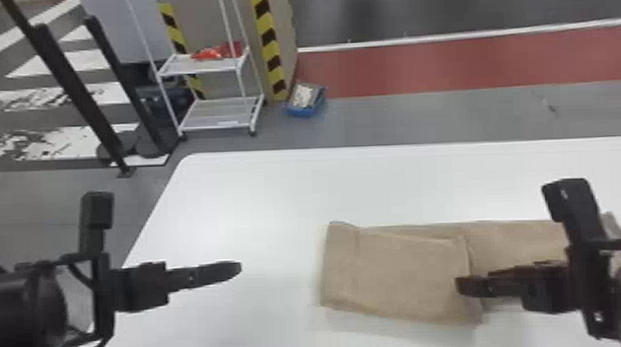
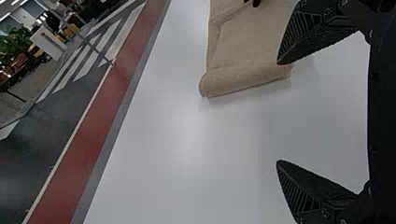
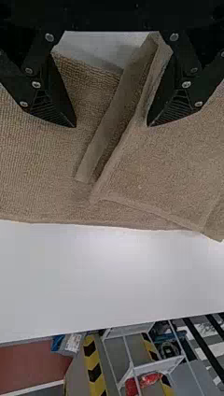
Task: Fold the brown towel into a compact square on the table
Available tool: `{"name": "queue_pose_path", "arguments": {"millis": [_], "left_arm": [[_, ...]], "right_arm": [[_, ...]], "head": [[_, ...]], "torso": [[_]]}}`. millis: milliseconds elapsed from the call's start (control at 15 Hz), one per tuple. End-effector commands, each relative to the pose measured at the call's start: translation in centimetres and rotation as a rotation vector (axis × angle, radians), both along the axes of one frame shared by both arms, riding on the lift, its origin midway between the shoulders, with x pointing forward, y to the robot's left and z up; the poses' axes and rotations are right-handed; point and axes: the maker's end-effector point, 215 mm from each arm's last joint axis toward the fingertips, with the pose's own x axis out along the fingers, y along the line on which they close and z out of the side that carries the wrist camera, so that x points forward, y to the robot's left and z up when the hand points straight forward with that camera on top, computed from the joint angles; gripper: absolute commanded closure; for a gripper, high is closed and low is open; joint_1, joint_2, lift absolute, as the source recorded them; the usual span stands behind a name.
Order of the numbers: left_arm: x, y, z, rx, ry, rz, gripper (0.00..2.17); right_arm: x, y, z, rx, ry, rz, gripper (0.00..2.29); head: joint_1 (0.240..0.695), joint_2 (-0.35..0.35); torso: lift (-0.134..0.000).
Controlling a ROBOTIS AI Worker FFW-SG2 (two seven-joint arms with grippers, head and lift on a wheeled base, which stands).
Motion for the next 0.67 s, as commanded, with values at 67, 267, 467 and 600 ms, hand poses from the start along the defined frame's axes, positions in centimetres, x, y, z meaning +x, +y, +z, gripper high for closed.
{"name": "queue_pose_path", "arguments": {"millis": [67,267,467,600], "left_arm": [[0.0,0.35,0.23,-0.001,-0.005,0.006,0.14],[0.03,0.63,0.45,-0.006,-0.012,0.01,0.14],[0.02,0.82,0.54,-0.008,-0.013,0.015,0.14],[0.01,0.83,0.59,-0.01,-0.014,0.014,0.14]], "right_arm": [[0.01,1.15,0.31,0.005,-0.007,0.019,0.38],[0.01,1.6,-0.04,-0.008,0.0,0.032,0.45],[0.17,1.71,0.04,-0.016,-0.004,0.035,0.48],[0.24,1.83,-0.01,-0.02,-0.006,0.038,0.48]], "head": [[0.695,0.198],[0.695,0.214],[0.695,0.222],[0.695,0.226]], "torso": [[-0.124],[-0.124],[-0.124],[-0.124]]}}
